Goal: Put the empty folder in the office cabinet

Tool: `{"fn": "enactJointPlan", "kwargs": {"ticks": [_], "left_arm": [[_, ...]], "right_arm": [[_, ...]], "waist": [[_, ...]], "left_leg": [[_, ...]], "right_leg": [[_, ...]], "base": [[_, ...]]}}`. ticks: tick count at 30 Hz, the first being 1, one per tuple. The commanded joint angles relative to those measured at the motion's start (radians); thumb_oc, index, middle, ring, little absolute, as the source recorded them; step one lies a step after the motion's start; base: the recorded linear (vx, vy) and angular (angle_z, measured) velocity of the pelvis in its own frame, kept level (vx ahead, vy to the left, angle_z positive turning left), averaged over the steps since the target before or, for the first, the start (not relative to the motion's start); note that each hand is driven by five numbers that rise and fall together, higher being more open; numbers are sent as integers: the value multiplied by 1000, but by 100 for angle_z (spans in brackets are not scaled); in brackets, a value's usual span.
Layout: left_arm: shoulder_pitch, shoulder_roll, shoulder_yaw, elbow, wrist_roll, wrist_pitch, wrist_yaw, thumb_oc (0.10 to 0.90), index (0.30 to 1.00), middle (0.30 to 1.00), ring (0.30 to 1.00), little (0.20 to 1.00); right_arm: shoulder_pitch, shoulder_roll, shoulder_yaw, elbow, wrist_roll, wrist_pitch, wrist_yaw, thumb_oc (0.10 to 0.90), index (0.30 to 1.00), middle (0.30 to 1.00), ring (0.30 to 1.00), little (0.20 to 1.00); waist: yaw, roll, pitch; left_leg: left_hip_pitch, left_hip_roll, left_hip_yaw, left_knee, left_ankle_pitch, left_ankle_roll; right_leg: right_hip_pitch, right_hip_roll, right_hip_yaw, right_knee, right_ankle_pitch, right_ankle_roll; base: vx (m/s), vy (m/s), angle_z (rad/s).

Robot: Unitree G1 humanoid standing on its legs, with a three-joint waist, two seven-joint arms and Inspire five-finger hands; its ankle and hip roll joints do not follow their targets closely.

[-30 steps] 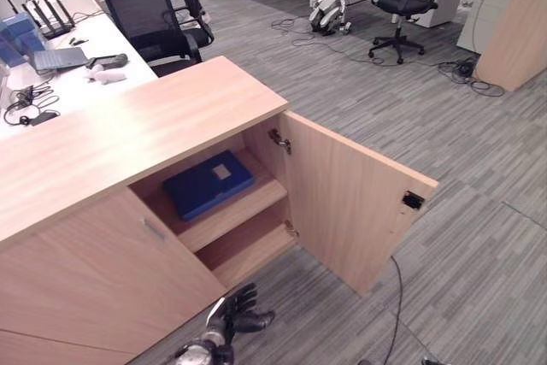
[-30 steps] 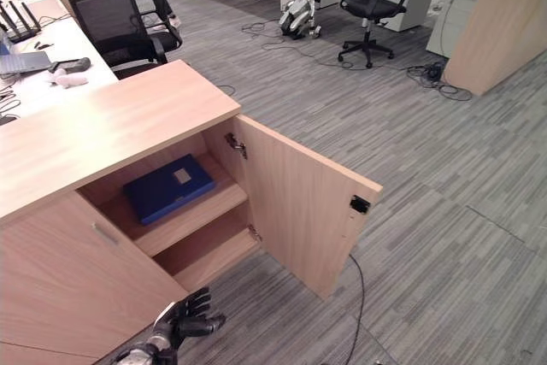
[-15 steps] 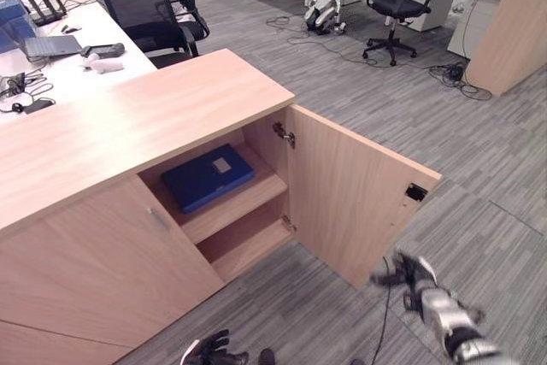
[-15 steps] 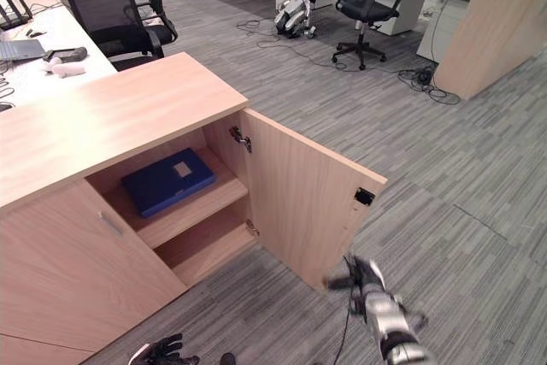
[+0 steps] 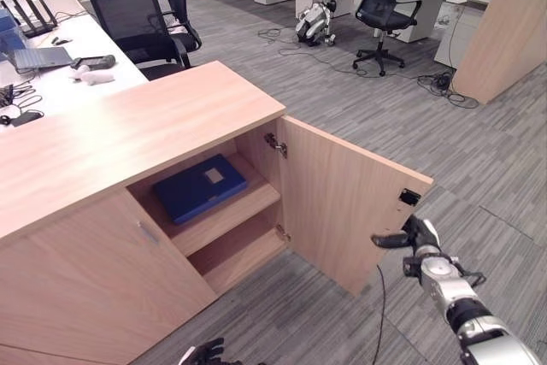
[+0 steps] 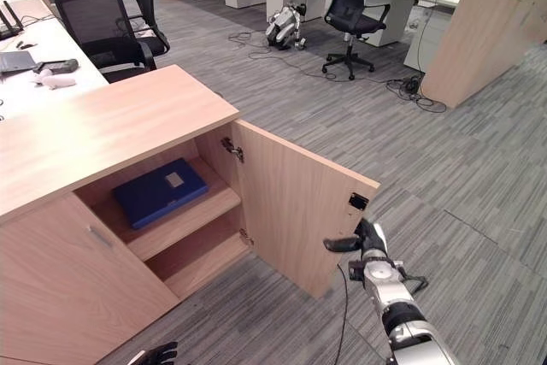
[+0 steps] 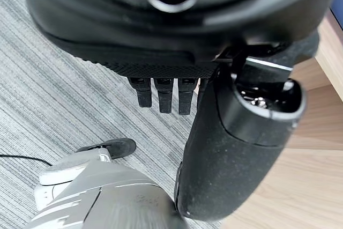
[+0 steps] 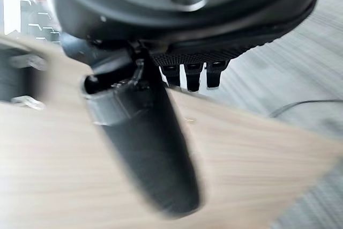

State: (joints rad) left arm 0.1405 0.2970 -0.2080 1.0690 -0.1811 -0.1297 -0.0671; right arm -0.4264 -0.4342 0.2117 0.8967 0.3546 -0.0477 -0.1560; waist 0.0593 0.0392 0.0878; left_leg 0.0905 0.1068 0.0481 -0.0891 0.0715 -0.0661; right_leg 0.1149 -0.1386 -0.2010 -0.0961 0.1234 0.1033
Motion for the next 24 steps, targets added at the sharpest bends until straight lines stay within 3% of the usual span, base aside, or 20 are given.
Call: {"fn": "enactJointPlan", "kwargs": {"ticks": [1, 15, 24], "left_arm": [[-33, 31, -63, 22, 24, -19, 19, 800, 900, 900, 900, 900], [-39, 25, -73, 22, 38, -19, 34, 800, 900, 900, 900, 900], [-39, 29, -31, -5, 25, -21, 50, 800, 900, 900, 900, 900]], "right_arm": [[-198, 0, 11, -55, 9, -135, 4, 800, 900, 900, 900, 900], [-208, 18, 14, -133, 48, -154, -2, 800, 900, 900, 900, 900], [-96, 86, 106, -425, 80, -161, 83, 800, 900, 900, 900, 900]], "waist": [[45, -22, -41], [53, -16, -47], [60, -9, -32]], "left_leg": [[37, 33, 23, 2, -65, -42], [27, 32, 19, 2, -58, -45], [-2, 37, -9, 2, -36, -58]], "right_leg": [[40, -8, -18, 15, -151, 56], [39, -9, -29, 9, -150, 57], [32, -5, -54, 10, -155, 48]], "base": [[-20, -5, -4], [-5, -5, -3], [-10, -20, 1]]}}
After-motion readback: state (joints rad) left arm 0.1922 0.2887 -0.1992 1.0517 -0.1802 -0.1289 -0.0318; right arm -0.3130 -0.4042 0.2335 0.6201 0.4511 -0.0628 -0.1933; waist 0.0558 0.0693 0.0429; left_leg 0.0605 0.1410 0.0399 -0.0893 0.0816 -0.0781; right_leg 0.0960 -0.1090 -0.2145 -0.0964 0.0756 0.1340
